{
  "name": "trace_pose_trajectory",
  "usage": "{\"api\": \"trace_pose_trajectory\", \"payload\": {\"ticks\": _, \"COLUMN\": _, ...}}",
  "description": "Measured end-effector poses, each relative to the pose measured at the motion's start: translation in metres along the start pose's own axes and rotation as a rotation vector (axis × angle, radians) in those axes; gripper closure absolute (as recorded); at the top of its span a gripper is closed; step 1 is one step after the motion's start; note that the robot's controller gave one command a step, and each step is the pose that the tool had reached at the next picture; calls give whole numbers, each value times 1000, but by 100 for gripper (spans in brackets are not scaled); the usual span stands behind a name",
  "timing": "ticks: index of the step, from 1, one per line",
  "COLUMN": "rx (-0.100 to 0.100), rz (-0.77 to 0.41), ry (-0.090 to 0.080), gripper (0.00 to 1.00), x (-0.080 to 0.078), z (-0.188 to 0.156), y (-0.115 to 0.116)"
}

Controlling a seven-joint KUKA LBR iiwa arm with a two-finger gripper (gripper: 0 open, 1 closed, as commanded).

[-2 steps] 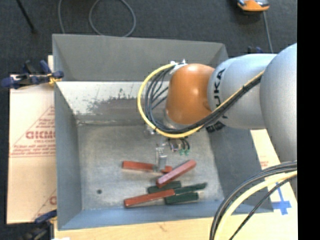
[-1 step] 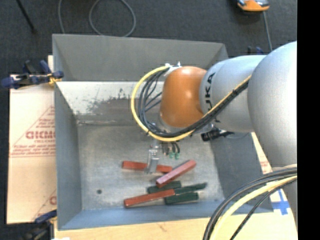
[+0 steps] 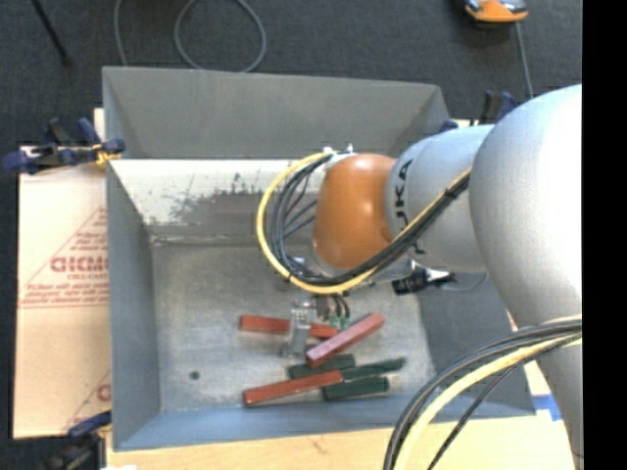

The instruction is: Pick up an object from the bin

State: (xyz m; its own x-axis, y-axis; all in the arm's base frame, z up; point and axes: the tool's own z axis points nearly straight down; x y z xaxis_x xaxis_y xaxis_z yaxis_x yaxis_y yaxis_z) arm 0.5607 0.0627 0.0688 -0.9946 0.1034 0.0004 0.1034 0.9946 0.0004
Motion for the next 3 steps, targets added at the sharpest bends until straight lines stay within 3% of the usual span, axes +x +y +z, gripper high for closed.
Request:
{"api": "trace_pose_trajectory", "payload": {"ticks": 1, "rx": -1, "rz": 2, "ry": -3, "gripper": 0, "x": -1, "z": -1, "y": 0}}
{"api": "trace_pose_trajectory", "payload": {"ticks": 2, "rx": -1, "rz": 5, "ry": -5, "gripper": 100, "x": -2, "z": -2, "y": 0}}
{"api": "trace_pose_trajectory", "payload": {"ticks": 3, "rx": -2, "rz": 8, "ry": -10, "gripper": 100, "x": -5, "z": -64, "y": -1}}
